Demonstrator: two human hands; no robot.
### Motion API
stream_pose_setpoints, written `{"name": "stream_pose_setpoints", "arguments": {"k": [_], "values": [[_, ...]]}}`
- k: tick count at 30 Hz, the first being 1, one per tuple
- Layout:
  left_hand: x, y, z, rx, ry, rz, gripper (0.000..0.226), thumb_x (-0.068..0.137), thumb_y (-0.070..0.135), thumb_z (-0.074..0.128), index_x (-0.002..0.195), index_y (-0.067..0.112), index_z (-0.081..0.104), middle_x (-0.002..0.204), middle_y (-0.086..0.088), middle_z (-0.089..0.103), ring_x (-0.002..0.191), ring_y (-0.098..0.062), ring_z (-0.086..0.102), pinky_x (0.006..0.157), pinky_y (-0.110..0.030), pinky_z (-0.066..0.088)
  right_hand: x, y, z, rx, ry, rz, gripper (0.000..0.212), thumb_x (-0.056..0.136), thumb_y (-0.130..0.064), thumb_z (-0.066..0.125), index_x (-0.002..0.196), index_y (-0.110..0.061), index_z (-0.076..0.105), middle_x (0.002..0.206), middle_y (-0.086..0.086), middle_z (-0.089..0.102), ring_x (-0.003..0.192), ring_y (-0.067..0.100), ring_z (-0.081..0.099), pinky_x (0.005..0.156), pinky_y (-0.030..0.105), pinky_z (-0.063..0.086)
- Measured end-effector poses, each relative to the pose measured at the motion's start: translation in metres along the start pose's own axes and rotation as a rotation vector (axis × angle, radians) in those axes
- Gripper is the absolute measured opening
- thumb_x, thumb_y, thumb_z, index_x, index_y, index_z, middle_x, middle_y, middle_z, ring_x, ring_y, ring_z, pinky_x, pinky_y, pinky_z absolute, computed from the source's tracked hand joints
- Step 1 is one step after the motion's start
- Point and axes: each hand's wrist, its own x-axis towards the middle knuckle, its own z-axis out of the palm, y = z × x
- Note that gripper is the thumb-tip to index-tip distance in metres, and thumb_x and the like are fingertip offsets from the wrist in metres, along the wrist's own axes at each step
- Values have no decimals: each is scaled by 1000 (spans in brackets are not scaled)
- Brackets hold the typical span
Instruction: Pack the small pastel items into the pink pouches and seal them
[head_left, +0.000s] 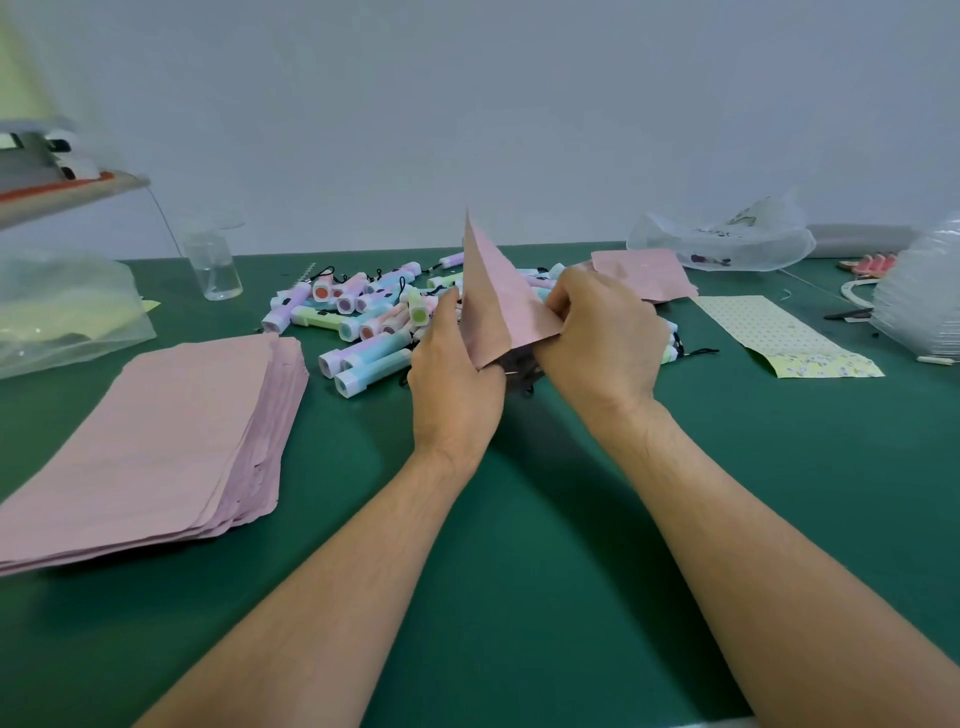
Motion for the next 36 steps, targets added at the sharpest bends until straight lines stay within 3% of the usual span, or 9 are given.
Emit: {"name": "stream_pose_setpoints", "arguments": {"k": [10, 17, 20, 22, 24, 26, 28, 33, 36], "values": [[-1, -1, 7, -99, 44, 84, 51, 88, 5, 64, 136, 23, 62, 125, 4, 68, 117, -21, 63, 94, -47, 58, -4, -4, 5, 238, -181, -39, 24, 75, -28, 76, 84, -20, 56, 78, -5, 67, 74, 25, 61, 61, 40, 51], [2, -2, 0, -88, 141, 54, 65, 74, 7, 47, 135, 25, 59, 133, 16, 60, 112, 4, 49, 90, -22, 48, 3, 15, 5, 187, -62, 178, 10, 77, -33, 64, 76, -25, 58, 71, -10, 63, 70, 19, 60, 59, 32, 44], [-2, 0, 6, -103, 162, 89, 61, 87, 12, 43, 148, 22, 46, 148, 11, 49, 122, 8, 41, 89, 1, 33, -3, 12, 10, 158, -113, 158, 16, 81, -30, 66, 75, -25, 52, 67, -9, 59, 70, 22, 57, 56, 32, 35], [-4, 1, 9, -171, 119, 2, 60, 97, 20, 49, 156, 24, 37, 150, 11, 51, 127, 6, 47, 92, -2, 35, -8, 5, 13, 167, -140, 96, 24, 80, -28, 70, 74, -27, 47, 63, -10, 56, 66, 22, 54, 53, 31, 28], [-3, -1, 10, -220, 51, -132, 44, 100, 27, 57, 143, 25, 52, 117, 20, 71, 94, 5, 65, 78, -19, 49, -12, -4, 17, 196, -135, 48, 26, 81, -32, 72, 75, -28, 47, 62, -10, 57, 63, 22, 55, 52, 31, 34], [0, -6, 8, -177, 49, -160, 8, 99, 24, 61, 93, 25, 66, 69, 23, 66, 57, -2, 56, 56, -25, 42, -15, -10, 19, 188, -141, 8, 24, 81, -28, 72, 80, -28, 48, 65, -8, 61, 63, 24, 56, 56, 34, 42], [4, -8, 3, -102, 75, -122, 29, 92, 10, 61, 70, 27, 60, 58, 21, 61, 54, -3, 53, 49, -20, 37, -14, -8, 19, 142, -146, -14, 27, 78, -19, 69, 85, -29, 45, 66, -9, 60, 65, 26, 56, 57, 35, 41], [20, -12, -15, -214, 143, -167, 33, 91, 3, 62, 112, 27, 71, 103, 19, 74, 99, 4, 69, 81, -17, 57, -6, 2, 12, 102, -83, 32, 29, 79, -7, 59, 90, -30, 45, 62, -13, 51, 68, 26, 58, 59, 35, 40], [14, -14, -9, -182, 116, -92, 37, 100, 12, 59, 136, 21, 62, 117, 24, 65, 104, 9, 60, 83, -2, 47, -6, 0, 9, 131, -70, 27, 33, 74, 0, 59, 94, -25, 50, 61, -14, 50, 68, 28, 58, 59, 37, 43]]}}
